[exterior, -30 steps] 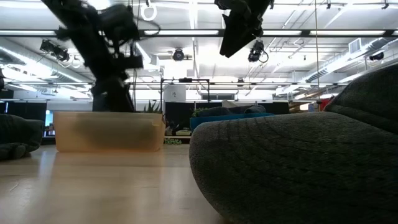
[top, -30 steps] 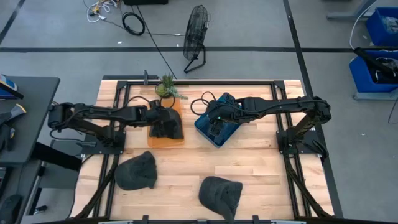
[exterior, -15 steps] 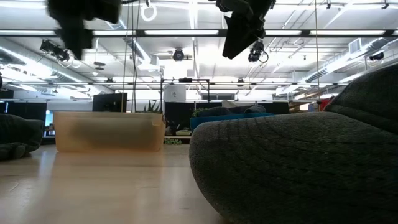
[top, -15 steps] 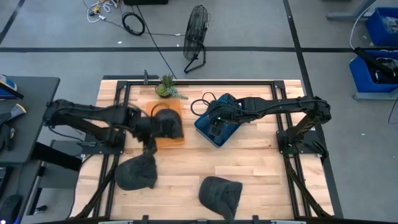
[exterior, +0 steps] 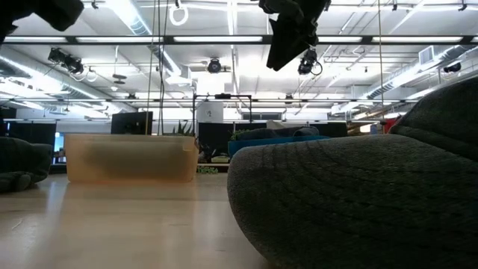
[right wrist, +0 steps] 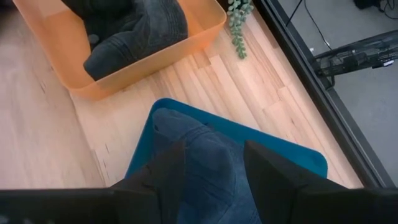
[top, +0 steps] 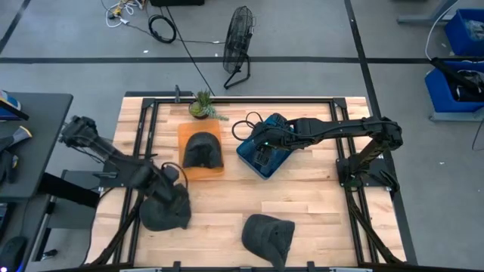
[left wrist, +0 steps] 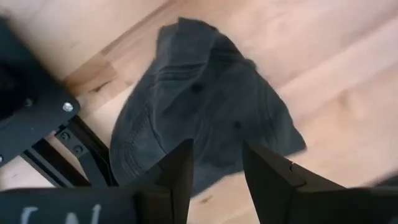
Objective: Pick & Place hat
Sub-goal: Put the left black cap into the orange bin
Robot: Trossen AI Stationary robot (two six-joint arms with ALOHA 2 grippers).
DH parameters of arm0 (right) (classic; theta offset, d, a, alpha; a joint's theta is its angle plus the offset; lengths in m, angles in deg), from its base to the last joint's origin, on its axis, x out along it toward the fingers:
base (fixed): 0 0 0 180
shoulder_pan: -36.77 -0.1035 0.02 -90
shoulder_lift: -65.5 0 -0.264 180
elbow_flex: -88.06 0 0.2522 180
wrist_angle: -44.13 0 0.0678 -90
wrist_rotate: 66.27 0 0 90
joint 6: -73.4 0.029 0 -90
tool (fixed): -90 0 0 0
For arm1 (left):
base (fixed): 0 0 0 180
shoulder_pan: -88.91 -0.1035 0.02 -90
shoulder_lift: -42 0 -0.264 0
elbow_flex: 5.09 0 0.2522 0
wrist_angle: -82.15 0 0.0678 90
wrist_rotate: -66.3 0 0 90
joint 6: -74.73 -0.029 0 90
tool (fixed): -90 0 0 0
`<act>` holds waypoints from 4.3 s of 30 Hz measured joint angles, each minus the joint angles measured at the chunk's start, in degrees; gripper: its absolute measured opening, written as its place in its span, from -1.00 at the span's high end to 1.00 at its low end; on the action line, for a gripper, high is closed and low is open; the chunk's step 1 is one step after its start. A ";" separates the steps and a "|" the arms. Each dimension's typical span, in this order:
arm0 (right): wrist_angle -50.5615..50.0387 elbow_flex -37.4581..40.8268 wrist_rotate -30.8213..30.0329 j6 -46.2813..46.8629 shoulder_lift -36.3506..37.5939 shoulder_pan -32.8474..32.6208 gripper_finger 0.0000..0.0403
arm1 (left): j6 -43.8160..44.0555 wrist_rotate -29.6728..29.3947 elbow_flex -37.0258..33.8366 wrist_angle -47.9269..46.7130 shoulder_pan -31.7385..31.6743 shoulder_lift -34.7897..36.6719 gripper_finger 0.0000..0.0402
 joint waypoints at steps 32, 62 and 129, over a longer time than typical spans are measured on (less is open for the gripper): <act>6.87 0.02 0.07 -9.98 -4.74 0.09 0.16 | 22.78 0.41 -13.45 6.64 7.95 -13.14 0.30; 7.85 0.02 0.09 -6.21 -4.68 0.11 0.16 | -73.55 -25.52 16.59 -14.86 0.70 -12.47 0.96; -8.61 -0.02 -7.50 4.81 -4.66 -7.76 0.16 | -145.14 -10.53 8.29 32.48 -47.24 -12.12 0.96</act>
